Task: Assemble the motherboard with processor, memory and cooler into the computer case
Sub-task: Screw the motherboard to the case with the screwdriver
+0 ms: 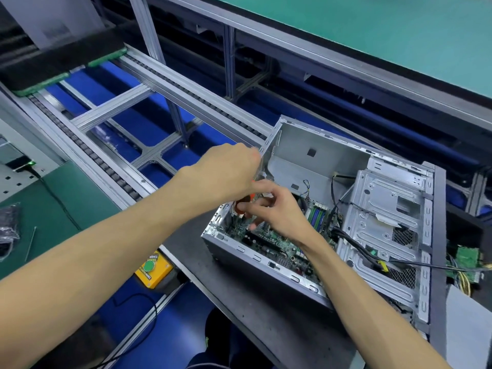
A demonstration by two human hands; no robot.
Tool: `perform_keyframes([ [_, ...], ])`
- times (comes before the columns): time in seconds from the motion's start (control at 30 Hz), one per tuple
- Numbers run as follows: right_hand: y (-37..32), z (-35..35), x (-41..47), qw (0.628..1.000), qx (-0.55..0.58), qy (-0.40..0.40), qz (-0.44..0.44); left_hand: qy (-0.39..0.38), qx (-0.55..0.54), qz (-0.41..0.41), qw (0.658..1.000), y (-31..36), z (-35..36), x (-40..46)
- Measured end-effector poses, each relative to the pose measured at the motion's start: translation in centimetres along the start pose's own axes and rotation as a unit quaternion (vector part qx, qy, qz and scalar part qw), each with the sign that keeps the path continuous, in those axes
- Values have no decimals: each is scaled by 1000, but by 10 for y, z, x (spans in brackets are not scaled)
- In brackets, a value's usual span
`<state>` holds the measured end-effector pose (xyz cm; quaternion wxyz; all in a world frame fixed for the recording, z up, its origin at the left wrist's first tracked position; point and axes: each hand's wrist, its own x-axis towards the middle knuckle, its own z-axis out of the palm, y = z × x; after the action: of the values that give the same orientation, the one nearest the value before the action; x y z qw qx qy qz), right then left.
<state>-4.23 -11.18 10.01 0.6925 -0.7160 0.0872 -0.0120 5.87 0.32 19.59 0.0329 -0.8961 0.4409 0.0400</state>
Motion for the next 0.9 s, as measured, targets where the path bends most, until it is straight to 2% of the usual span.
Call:
perform_keyframes([
  [0.07,0,2,-1,1000,-6,-2,1,-24,-24,13,999,2,-1,0],
  [0.17,0,3,-2,1000,-3,-11,-8,-136,-81,90,983,4,-12,-1],
  [0.2,0,2,-2,1000,-6,-12,-10,-152,-82,97,980,5,-12,-2],
  [0.23,0,1,-2,1000,-6,-12,-13,-143,-71,88,983,7,-12,-4],
  [0.33,1,2,1,1000,-17,-2,-24,-49,23,1,999,11,-8,-10],
  [0.4,3,4,2,999,-21,0,-24,-27,30,-5,999,10,-6,-10],
  [0.53,6,3,0,999,-29,1,-18,-144,-47,96,984,8,-14,-8],
  [0.57,6,3,0,1000,-24,4,-16,-152,-52,106,981,8,-14,-9],
  [0.63,6,3,2,1000,-8,-3,-21,-109,-18,78,991,10,-11,-10],
  [0.7,5,5,4,999,-15,-16,-31,-42,55,6,998,12,-7,-11],
  [0.77,4,7,5,999,-11,-17,-36,-15,79,-16,997,13,-1,-9],
  [0.83,4,8,3,999,9,-15,-31,-46,37,14,998,10,-2,-6],
  [0.9,4,6,1,1000,8,-11,-18,-113,-44,77,990,6,-7,-4],
])
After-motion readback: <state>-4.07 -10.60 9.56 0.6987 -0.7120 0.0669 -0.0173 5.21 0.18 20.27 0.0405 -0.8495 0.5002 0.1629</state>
